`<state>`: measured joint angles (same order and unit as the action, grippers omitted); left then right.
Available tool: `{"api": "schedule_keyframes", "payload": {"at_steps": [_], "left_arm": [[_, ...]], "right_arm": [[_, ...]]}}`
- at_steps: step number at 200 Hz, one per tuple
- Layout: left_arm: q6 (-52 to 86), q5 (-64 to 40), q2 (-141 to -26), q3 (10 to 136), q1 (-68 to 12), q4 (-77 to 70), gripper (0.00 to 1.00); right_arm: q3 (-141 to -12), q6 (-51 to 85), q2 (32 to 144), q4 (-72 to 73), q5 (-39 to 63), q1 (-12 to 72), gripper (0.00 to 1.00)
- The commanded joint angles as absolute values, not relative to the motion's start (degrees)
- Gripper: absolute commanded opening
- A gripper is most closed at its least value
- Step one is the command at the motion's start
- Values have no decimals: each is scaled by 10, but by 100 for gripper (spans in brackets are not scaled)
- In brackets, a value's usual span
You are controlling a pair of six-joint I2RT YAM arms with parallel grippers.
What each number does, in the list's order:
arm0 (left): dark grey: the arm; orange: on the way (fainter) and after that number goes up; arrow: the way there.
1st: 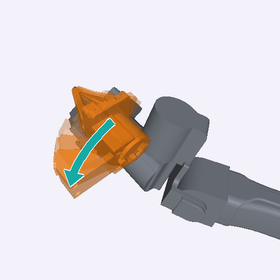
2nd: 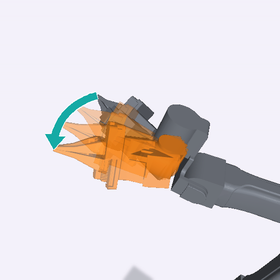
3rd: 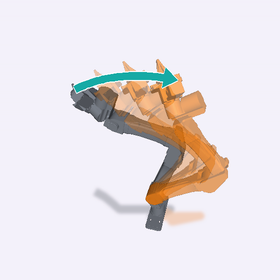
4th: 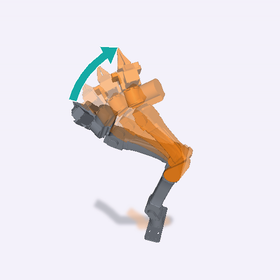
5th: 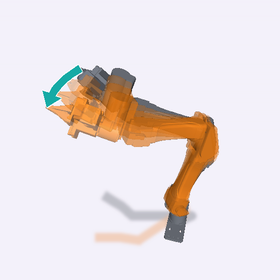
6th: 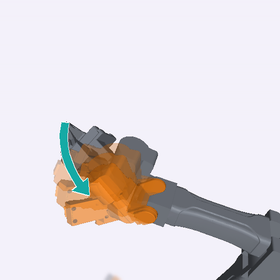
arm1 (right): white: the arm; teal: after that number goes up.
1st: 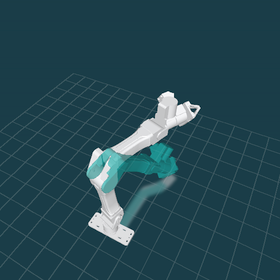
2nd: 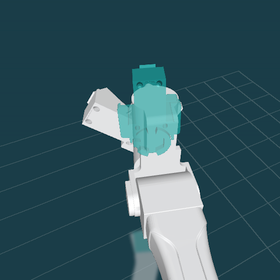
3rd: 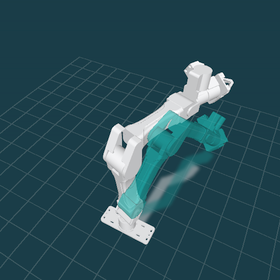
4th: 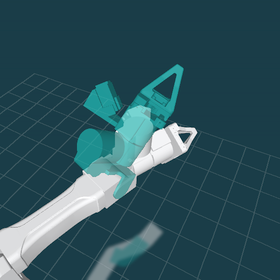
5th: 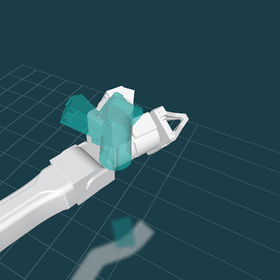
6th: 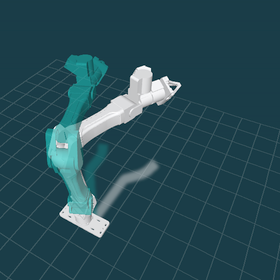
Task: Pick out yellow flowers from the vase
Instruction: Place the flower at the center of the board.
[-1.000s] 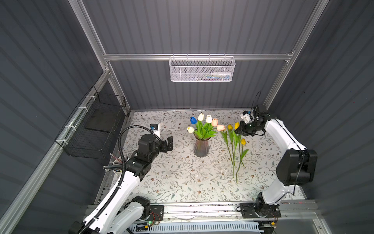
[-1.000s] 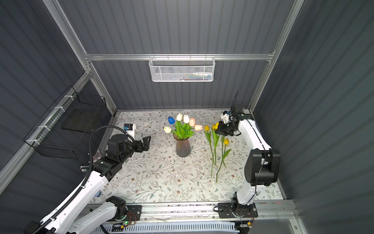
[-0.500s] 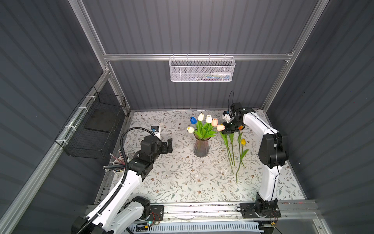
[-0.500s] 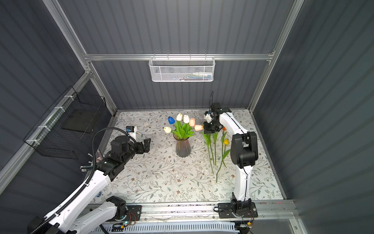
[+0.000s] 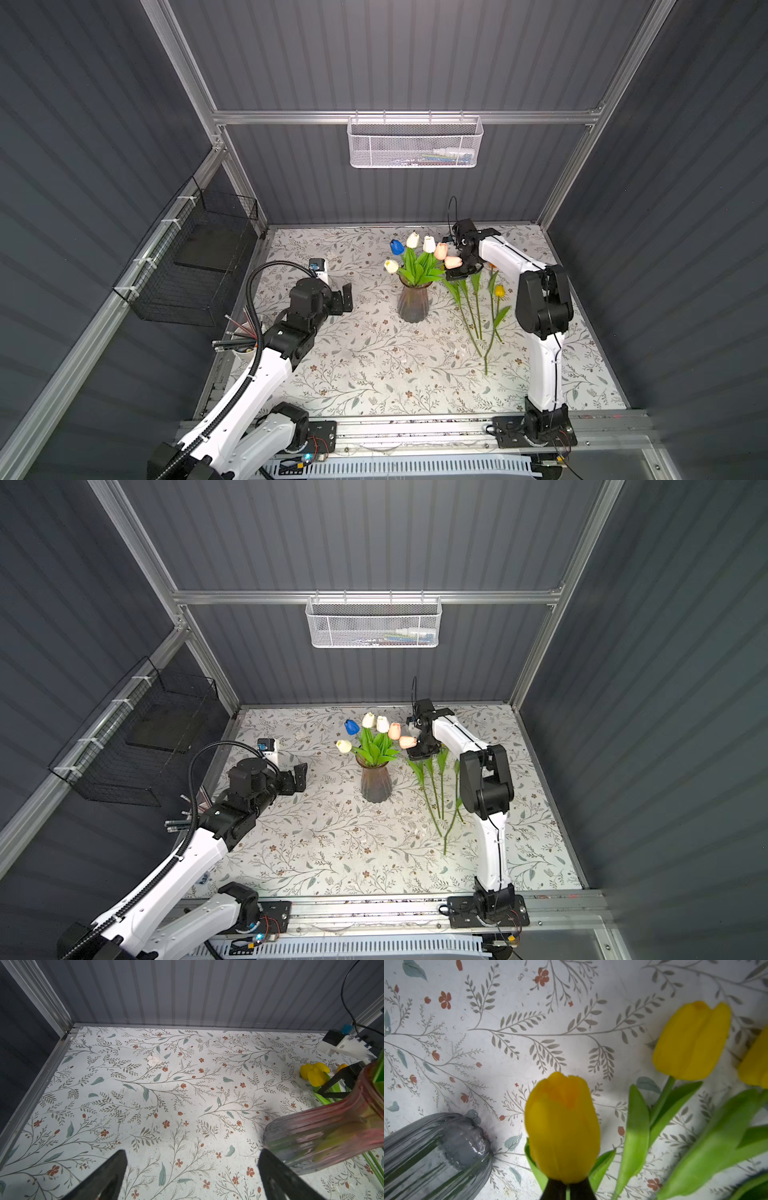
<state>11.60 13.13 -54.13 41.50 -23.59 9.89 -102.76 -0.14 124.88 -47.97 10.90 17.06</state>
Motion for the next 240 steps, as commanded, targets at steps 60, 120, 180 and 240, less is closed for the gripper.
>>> {"api": "schedule_keyframes", "payload": {"at_steps": [60, 120, 180, 240], "left_arm": [[115, 136, -532, 446, -235, 134, 99], [111, 138, -526, 454, -235, 144, 99], [113, 145, -516, 449, -235, 147, 100], [114, 150, -512, 446, -234, 146, 100]], "right_arm": [[-1028, 7, 1276, -464, 87, 169, 1], [-1028, 16, 1280, -464, 91, 170, 3], [-1015, 20, 1270, -465, 91, 169, 11], [-1005, 30, 1252, -472, 100, 170, 18]]}}
